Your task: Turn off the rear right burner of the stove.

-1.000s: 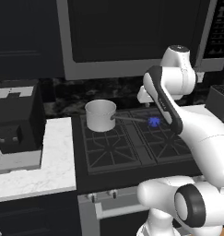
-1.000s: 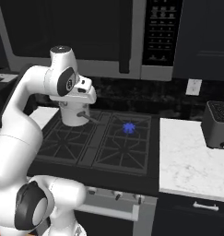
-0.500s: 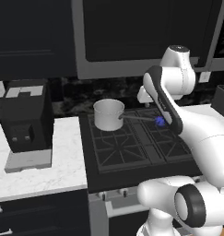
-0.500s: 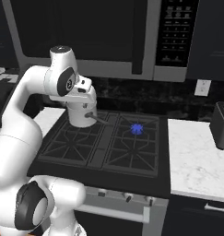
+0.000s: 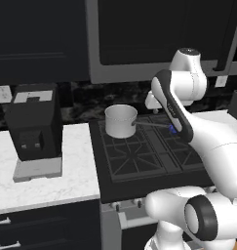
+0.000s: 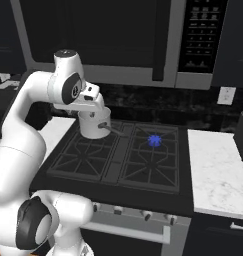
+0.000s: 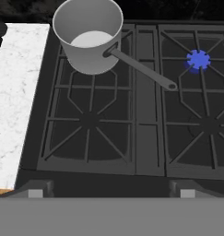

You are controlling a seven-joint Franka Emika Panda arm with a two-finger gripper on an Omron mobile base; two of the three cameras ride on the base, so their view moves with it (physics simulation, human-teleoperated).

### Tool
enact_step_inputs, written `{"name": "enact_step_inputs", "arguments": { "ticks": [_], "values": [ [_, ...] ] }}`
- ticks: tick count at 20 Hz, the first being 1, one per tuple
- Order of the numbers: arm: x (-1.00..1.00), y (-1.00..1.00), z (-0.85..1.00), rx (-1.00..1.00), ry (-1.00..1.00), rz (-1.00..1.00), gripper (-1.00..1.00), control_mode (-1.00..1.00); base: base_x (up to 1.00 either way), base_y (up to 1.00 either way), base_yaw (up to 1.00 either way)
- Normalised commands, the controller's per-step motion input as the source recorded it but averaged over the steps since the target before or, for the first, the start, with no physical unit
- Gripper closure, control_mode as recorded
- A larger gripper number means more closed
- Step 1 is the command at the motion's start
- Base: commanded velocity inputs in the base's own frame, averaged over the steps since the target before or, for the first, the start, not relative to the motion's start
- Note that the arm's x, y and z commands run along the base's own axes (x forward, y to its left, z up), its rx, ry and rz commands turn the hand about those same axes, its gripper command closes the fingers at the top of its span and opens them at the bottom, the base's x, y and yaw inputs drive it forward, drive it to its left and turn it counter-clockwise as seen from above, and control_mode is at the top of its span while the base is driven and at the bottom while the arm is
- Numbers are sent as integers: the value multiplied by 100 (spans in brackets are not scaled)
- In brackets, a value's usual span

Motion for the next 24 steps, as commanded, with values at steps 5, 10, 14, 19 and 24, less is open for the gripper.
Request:
{"name": "enact_step_inputs", "arguments": {
  "ticks": [5, 10, 14, 19, 24],
  "values": [
    [0, 0, 0, 0, 0, 0, -100, 100, 12, 27, 0],
    [0, 0, 0, 0, 0, 0, -100, 100, 5, 12, 0],
    [-6, -5, -2, 3, -3, 0, -100, -100, -2, 1, 0],
    [-67, -74, -32, 24, -33, -3, -100, -100, 0, 0, 0],
    [-94, -94, -49, 30, -39, -1, -100, -100, 0, 0, 0]
  ]
}}
